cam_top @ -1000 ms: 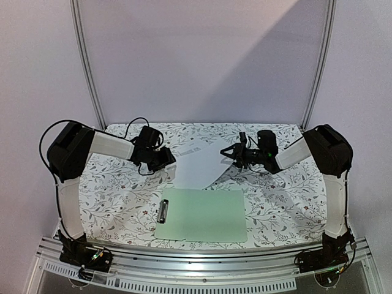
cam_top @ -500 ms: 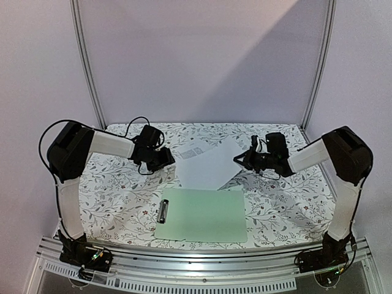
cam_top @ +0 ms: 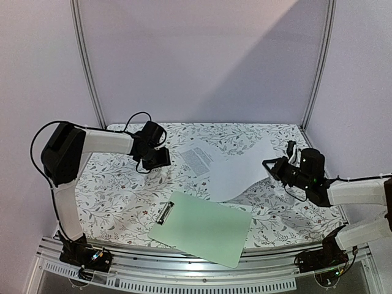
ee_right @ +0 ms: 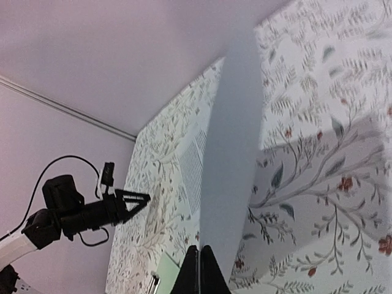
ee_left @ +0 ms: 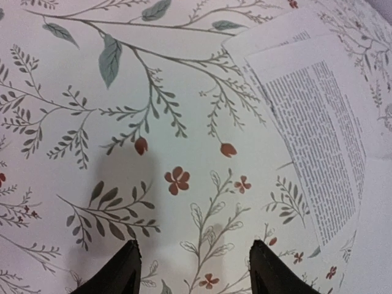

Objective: Put the files into the folder

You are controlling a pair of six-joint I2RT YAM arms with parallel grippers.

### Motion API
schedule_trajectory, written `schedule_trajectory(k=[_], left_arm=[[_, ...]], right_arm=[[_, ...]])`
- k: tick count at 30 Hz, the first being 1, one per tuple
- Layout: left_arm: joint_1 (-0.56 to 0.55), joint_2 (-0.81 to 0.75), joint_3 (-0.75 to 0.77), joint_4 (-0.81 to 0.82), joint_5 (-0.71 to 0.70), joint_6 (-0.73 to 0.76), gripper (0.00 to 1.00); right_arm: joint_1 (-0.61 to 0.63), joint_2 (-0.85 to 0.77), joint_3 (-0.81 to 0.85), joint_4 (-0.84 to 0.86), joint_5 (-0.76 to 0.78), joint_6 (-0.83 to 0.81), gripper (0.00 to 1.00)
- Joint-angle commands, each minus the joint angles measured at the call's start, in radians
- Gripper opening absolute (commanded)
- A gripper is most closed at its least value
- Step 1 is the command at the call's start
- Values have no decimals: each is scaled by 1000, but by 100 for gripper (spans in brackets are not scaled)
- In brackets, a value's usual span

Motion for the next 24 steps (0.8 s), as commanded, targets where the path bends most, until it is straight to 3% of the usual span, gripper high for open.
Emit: schedule_trajectory(k=[1,7,12,24], left_arm=[[-81,-56,-9,-60,20,89,60],[-266,-114,-15,-243,-23,276,59],[-329,-130,-25,-440,-168,248,59],[-406,-171,-160,-492,-66,212,57]], right_arm=[[3,-36,141,-75,124,-163,0],[5,-30,229,-72,49,-149,0],[18,-118,229,-147,41,-148,0],[49,-310,218,-299,-22,-177,0]])
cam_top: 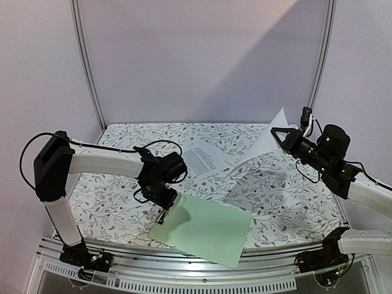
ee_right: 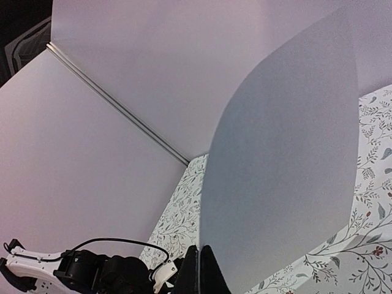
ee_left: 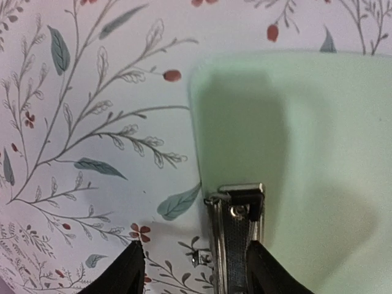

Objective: Put the files into the folder

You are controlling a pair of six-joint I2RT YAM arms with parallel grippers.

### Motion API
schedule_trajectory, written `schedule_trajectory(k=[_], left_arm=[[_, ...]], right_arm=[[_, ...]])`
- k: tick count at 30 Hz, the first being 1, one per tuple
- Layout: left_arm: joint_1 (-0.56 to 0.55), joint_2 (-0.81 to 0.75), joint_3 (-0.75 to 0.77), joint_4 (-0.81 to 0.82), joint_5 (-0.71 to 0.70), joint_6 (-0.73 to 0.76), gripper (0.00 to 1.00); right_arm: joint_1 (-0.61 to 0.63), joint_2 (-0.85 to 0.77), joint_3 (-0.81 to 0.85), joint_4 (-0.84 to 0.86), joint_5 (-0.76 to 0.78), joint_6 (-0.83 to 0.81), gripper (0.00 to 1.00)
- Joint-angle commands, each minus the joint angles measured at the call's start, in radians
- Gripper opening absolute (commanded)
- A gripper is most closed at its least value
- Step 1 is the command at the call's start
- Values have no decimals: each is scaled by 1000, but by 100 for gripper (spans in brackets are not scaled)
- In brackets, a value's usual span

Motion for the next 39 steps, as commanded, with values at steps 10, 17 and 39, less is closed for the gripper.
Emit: schedule_trajectory(k=[10,17,39], left_arm=[[-39,28,-63,-29,59,-69,48],[-36,40,-94,12,96,-126,21],[100,46,-19,224,225,-284,0]], right_arm=[[13,-13,9,-62,-33,-84,0],[14,25,30,-18,-44,-88,0],[21,102,109,27,-177,-39,0]])
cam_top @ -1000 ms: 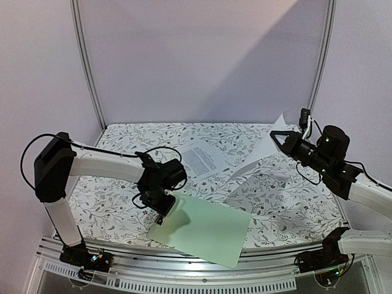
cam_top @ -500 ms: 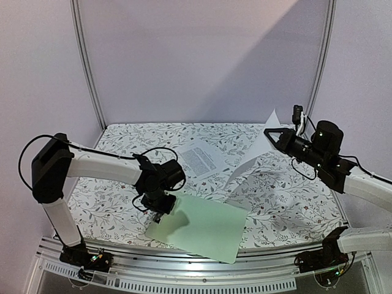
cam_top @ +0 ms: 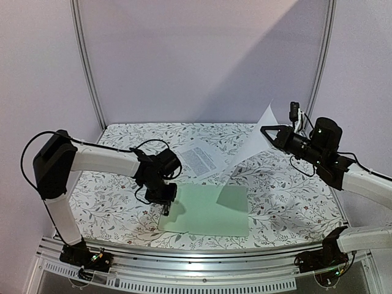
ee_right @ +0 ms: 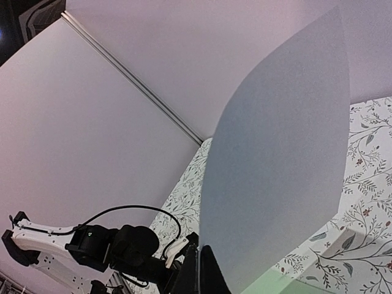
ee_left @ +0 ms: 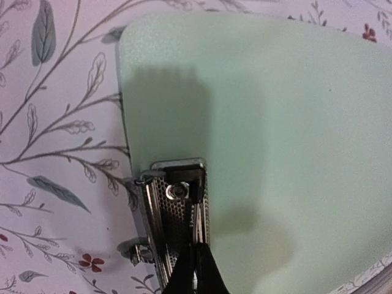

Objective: Put the files into the folder

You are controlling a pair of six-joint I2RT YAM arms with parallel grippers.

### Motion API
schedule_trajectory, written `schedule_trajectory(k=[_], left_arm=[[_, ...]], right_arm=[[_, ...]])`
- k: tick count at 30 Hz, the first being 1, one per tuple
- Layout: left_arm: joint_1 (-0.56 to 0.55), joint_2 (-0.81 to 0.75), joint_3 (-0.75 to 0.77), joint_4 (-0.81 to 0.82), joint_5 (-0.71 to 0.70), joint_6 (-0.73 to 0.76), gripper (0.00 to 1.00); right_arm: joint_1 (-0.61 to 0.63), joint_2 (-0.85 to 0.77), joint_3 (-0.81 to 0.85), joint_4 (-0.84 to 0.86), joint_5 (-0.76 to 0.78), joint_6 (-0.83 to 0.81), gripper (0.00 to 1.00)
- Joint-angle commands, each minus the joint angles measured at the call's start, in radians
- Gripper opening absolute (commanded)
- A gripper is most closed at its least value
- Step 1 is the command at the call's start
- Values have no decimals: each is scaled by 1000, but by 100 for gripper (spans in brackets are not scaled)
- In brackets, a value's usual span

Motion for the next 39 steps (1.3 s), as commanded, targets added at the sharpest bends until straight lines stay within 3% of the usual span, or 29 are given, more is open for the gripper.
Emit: schedule_trajectory(k=[1,10,16,22,27,32,39], left_arm=[[17,40,61,34,20,5,0],[38,-35,56,31,60,28,0],[110,-49,-53,168,221,18,0],[146,-35,-125,286,365,4,0],[160,-21,-134,322,419,2,0],[188,-14,-178,390,493,-13,0],[209,11,-224,466,553,-28,0]], right_arm=[[22,-13,28,22,-39,31,0],[76,14,11,120,-71,71,0],[98,64,-24,238,-138,173,0],[124,63,-39,268,-144,167,0],[152,76,-61,396,-218,169,0],[156,100,-155,599,-266,223,0],[157,90,-345,627,-218,255,0]])
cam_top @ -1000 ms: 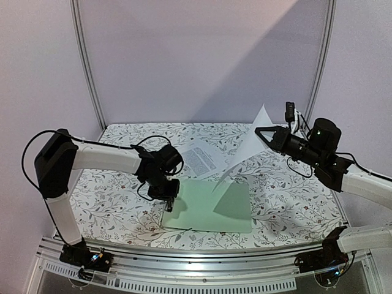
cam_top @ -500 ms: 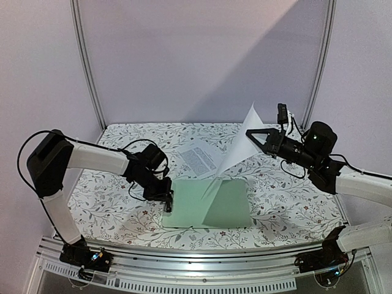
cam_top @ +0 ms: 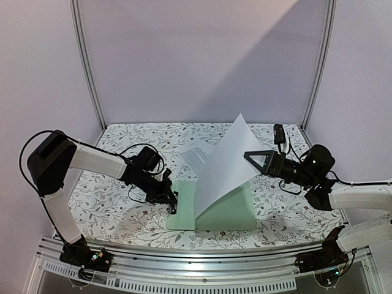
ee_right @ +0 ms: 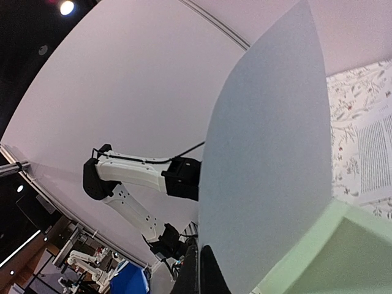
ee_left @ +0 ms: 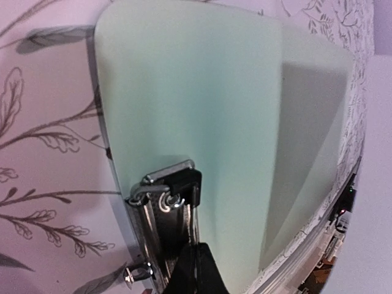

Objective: Put the files into the folder

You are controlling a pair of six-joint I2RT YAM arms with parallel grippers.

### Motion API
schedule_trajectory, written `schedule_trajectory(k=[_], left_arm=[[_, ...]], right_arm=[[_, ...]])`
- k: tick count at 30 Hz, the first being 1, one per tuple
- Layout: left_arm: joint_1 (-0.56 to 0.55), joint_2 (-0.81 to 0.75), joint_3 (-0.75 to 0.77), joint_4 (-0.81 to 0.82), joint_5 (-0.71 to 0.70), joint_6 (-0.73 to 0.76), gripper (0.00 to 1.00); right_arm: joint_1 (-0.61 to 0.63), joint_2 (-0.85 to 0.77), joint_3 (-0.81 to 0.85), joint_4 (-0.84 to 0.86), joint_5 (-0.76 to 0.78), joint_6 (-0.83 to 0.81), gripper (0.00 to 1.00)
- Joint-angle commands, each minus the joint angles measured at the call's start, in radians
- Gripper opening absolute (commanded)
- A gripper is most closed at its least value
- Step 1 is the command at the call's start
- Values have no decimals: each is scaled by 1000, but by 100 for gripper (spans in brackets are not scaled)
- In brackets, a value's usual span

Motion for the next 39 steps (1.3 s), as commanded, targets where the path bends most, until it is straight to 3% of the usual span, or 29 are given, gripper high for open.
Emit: schedule_trajectory(k=[1,5,8,16,20,26,28,31,37,39], left_arm=[[23,31,-39,83,74,-19,0],[40,34,-71,128,110,-29,0],[50,35,-87,140,116,-25,0],[69,49,-122,215,158,-42,0],[77,58,-138,272,193,-64,0],[90,60,-167,334,235,-77,0],[95,63,-175,340,236,-75,0],[102,71,-187,360,246,-79,0],[108,91,-205,416,274,-93,0],[111,100,-215,451,291,-106,0]], right_arm=[[7,-4,-115,80,14,40,0],[7,-18,-215,56,18,55,0],[6,-82,-257,-89,60,16,0],[6,-254,-314,-454,376,-99,0],[6,-259,-365,-479,464,-52,0],[6,-157,-354,-547,442,-1,1],[7,-136,-345,-594,438,-4,12],[6,-146,-311,-701,443,-35,42],[6,-216,-123,-1148,645,-128,66],[6,-216,-66,-1259,692,-163,70]])
